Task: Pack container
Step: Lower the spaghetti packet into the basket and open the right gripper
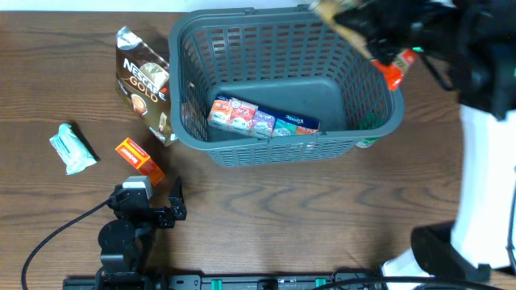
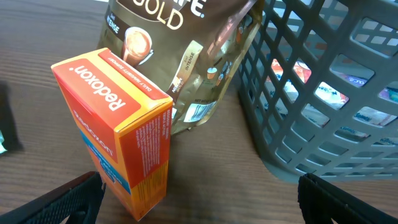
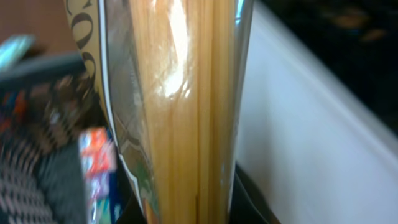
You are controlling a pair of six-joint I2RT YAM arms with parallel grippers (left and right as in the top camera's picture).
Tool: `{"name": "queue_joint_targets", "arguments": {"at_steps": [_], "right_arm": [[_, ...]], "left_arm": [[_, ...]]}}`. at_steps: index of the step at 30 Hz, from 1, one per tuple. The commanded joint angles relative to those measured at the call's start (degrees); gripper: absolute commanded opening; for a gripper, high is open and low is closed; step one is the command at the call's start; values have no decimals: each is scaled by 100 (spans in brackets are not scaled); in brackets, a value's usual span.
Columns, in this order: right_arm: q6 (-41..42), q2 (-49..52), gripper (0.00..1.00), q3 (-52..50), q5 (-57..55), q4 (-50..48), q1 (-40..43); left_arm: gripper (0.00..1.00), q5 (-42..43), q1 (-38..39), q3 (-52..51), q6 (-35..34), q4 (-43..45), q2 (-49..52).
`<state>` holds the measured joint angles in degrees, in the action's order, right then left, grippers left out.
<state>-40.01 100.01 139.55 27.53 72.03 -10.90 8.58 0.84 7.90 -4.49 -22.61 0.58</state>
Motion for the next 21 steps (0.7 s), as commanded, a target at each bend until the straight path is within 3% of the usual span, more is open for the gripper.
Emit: {"name": "queue_joint_targets", "arguments": {"at_steps": [1, 8, 16, 18, 19, 20, 21], "right_arm": [[-1394, 398, 1, -2, 166, 87, -321], [-2564, 1388, 1, -2, 111, 57, -675], [-2653, 2070, 1, -2, 72, -146, -754], [-2651, 2070, 5, -2, 55, -177, -754], [-2647, 2065, 31, -2, 11, -214, -752], [-2568, 2055, 99, 2, -52, -289, -752], [-2382, 2022, 99, 9, -103, -385, -752]], "left_arm": [[98, -28, -28, -114, -11, -20, -31], [98, -28, -28, -114, -11, -20, -31], [98, -28, -28, -114, -11, -20, -31], [98, -28, -28, -114, -11, -20, -31], [98, -28, -28, -116, -11, -20, -31], [99, -28, -28, -114, -11, -20, -31], [98, -28, -28, -114, -11, -20, -31]]}}
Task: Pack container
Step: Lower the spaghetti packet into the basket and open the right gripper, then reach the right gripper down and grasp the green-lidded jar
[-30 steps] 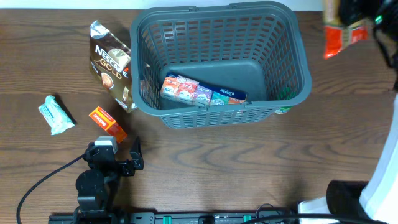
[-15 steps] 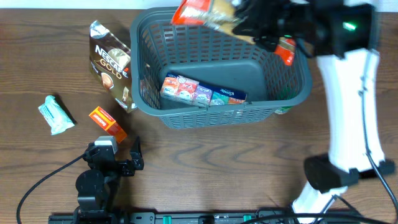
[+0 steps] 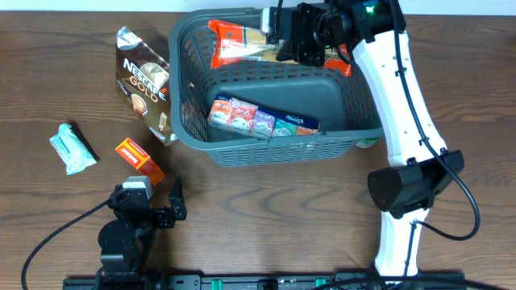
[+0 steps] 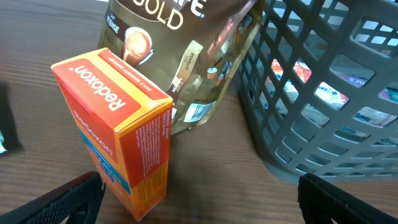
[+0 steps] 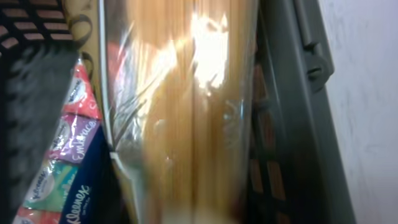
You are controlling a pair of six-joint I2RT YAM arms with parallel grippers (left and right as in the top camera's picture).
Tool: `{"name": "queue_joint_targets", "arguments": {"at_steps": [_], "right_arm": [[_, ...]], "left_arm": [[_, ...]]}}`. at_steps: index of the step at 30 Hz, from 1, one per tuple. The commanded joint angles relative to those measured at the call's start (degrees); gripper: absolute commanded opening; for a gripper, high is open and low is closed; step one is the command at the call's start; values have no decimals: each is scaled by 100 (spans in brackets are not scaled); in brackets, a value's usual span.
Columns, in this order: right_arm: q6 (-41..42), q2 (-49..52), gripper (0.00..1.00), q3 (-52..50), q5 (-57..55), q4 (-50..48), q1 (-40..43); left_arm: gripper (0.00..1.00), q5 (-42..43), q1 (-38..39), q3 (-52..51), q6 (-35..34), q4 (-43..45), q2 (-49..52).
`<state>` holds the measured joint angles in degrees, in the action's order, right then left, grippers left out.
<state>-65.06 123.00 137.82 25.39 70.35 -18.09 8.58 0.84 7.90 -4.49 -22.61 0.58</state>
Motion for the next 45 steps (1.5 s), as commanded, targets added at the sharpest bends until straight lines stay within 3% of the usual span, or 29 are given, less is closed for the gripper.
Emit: {"name": "queue_joint_targets", "arguments": {"at_steps": [1, 5, 9, 12, 19, 28, 33, 41, 45], "right_arm": [[317, -323, 99, 195, 66, -291, -33], [1320, -846, 99, 275, -452, -555, 0], [2968, -1537, 99, 278, -1805, -822, 175], [3751, -1980, 99, 278, -2546, -664, 428], [5368, -2717, 99, 278, -2583, 39, 1655], [6312, -2719, 99, 76, -2546, 1279, 3604], [6214, -2929, 99, -1078, -1871, 715, 4454], [5576, -4068, 99, -5243, -352, -2028, 5021], [5451, -4179, 99, -6714, 216, -3051, 4953]], "left_arm": [[98, -28, -28, -114, -11, -20, -31], [99, -28, -28, -114, -11, -20, -31], [98, -28, -28, -114, -11, -20, -31], [98, -28, -28, -114, -11, -20, -31], [99, -28, -28, -114, -11, -20, -31], [99, -28, -28, -114, -11, -20, -31], [98, -28, -28, -114, -11, -20, -31], [98, -28, -28, -114, -11, -20, -31], [98, -28, -28, -114, -11, -20, -31]]}}
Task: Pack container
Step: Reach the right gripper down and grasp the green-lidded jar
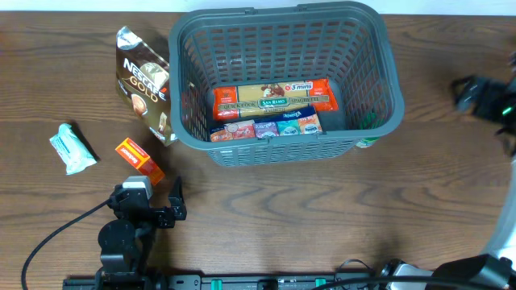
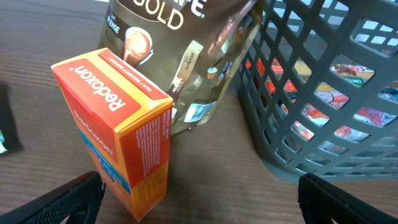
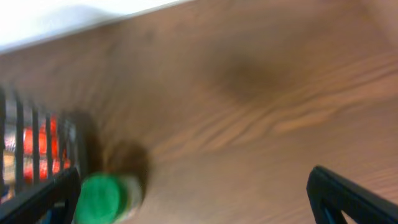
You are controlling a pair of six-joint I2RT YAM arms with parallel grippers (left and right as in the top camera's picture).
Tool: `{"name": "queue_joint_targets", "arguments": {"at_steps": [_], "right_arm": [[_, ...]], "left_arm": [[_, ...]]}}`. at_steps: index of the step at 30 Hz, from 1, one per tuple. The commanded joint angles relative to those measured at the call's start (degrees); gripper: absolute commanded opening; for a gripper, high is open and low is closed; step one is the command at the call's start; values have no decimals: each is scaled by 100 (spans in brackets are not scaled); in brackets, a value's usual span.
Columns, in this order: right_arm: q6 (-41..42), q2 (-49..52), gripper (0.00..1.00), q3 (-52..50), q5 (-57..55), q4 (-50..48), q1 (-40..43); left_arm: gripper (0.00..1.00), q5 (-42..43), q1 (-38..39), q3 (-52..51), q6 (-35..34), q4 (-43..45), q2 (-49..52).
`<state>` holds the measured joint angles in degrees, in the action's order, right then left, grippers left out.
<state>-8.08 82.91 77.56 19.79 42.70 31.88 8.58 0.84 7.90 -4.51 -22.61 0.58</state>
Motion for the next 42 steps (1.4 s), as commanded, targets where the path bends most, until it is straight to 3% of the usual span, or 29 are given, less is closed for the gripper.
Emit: {"name": "queue_joint_targets", "arguments": {"at_steps": [1, 6, 14, 26, 42], "right_arm": [[-243, -168, 99, -1023, 839, -540, -74], [-317, -168, 99, -2487, 951, -1932, -195], [-728, -166, 99, -3724, 1047, -3340, -809], [-1134, -153, 99, -4019, -90, -3779, -1731], [-1222, 404, 99, -4019, -125, -4323, -2159]], "left_arm": [[98, -28, -28, -114, -9, -20, -31], [98, -28, -28, -114, -9, -20, -31], [98, -28, -28, -114, -9, -20, -31], [98, -28, -28, -114, -9, -20, -31], [98, -28, -28, -114, -9, -20, -31]]}}
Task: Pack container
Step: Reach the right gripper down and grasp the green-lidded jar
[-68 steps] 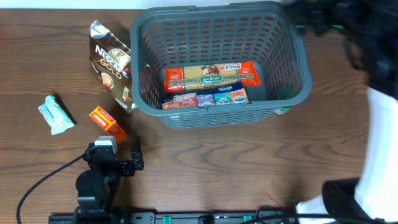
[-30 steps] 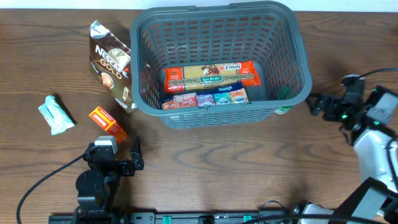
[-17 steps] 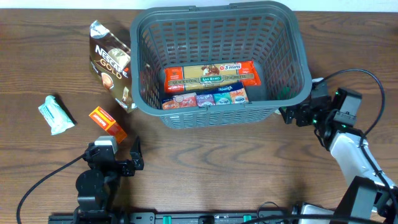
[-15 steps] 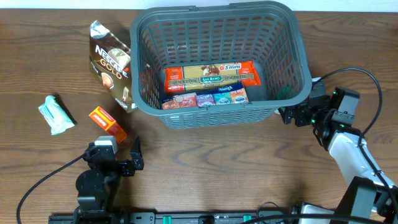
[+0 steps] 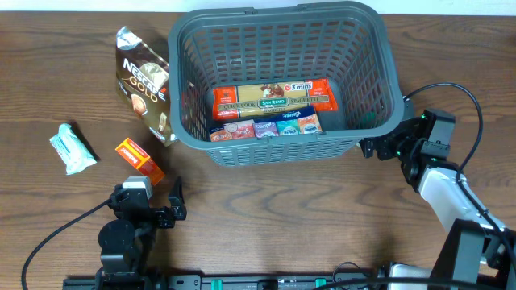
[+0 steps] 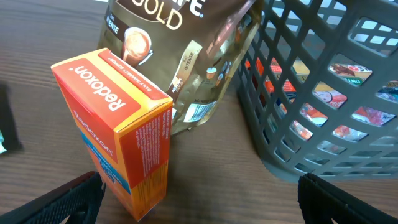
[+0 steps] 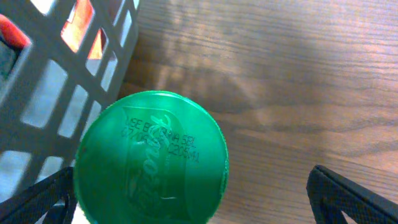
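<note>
The grey basket (image 5: 281, 22) holds a red spaghetti pack (image 5: 274, 97) lying on a row of tissue packs (image 5: 266, 127). At the basket's front right corner stands a green-lidded bottle (image 5: 368, 142). In the right wrist view its lid (image 7: 151, 165) lies between the spread fingers, nearer the left one. My right gripper (image 5: 380, 148) is open and low at that corner, touching nothing I can see. My left gripper (image 5: 161, 205) is open at the table's front left. The orange Redoxon box (image 6: 118, 124) stands just ahead of it.
A brown Nescafe Gold bag (image 5: 143, 79) leans against the basket's left wall (image 6: 311, 93). The Redoxon box (image 5: 139, 157) and a teal packet (image 5: 72, 149) lie on the wood left of the basket. Cables trail along the front edge and behind the right arm.
My right gripper was out at the table's far right edge; now it is low at the basket's front right corner, open with the green lid between its fingers. The left arm has not moved.
My right gripper held the spaghetti pack above the basket's back right corner, then down inside at the back. Later the pack lay in the basket on the tissue packs, with the gripper away to the right. Now it is at the green-lidded bottle.
</note>
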You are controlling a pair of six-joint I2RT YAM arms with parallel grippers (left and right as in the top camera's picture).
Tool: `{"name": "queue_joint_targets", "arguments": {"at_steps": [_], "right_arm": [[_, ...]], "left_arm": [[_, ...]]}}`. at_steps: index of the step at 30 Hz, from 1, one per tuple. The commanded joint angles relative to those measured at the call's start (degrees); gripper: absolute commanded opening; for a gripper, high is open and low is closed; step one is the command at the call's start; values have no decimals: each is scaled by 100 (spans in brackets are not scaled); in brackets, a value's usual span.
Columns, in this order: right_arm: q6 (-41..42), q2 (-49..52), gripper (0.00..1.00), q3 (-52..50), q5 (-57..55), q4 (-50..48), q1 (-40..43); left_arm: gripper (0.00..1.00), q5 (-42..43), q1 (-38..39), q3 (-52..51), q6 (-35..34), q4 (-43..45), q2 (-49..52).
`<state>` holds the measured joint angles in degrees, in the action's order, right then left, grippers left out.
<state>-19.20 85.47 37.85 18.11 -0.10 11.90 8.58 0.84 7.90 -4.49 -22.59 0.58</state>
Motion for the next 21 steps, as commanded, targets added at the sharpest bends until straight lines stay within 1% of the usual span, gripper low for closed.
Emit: {"name": "queue_joint_targets", "arguments": {"at_steps": [1, 14, 18, 21], "right_arm": [[-111, 192, 99, -48, 28, -66, -184], [-120, 715, 99, -48, 31, -551, -221], [-120, 782, 95, -48, 31, -678, -223], [-120, 826, 89, -48, 33, -745, -225]], "left_arm": [[98, -28, -28, -114, -11, -22, -31], [98, -28, -28, -114, -11, -22, -31], [98, -28, -28, -114, -11, -22, -31], [99, -28, -28, -116, -11, -22, -31]]}}
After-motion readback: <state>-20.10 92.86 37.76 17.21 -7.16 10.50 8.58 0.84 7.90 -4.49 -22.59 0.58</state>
